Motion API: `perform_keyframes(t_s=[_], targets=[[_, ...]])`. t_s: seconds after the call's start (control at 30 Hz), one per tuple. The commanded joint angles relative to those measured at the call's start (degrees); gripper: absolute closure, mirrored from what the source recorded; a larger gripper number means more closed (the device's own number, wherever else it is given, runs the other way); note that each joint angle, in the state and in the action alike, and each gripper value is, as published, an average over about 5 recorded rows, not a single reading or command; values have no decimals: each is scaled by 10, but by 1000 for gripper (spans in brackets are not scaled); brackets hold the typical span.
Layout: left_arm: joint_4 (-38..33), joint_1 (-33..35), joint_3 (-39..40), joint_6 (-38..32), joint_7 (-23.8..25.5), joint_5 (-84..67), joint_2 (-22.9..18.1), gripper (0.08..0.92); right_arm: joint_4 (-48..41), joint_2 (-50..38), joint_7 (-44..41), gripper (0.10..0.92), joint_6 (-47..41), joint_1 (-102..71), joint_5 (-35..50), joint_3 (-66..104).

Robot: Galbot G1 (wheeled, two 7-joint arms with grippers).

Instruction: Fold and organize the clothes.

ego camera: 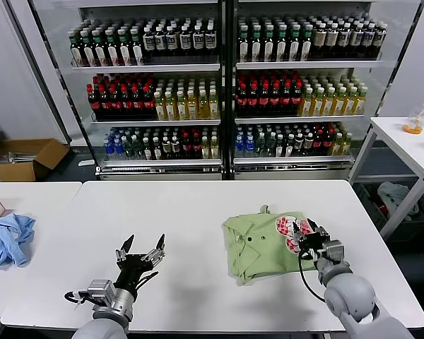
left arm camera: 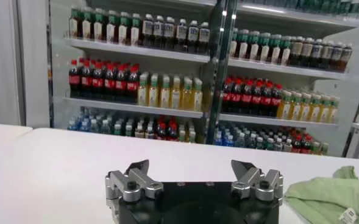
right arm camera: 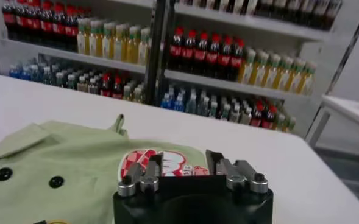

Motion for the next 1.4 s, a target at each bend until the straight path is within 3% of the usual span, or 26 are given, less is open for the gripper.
perform_keyframes(t_s=[0.03,0.23,0.37,0.67,1.4], targets=[[-5,9,7,-12,-5,41,-5,177,89,8,2,454,128,-123,-97,51],[-13,14,15,-15,-5,55,-11,177,125,29,0,283,169,-171,-75,81],[-18,16,17,-14,-5,58,-12,177,142,36,0,213,182,-199,-62,107],[-21,25,21,-15,-3,65,-12,177,159,29,-11,203,188,-238,4,161],[-21,26,34,-16,5,75,-19,177,187,36,-10,203,216,-243,25,175]])
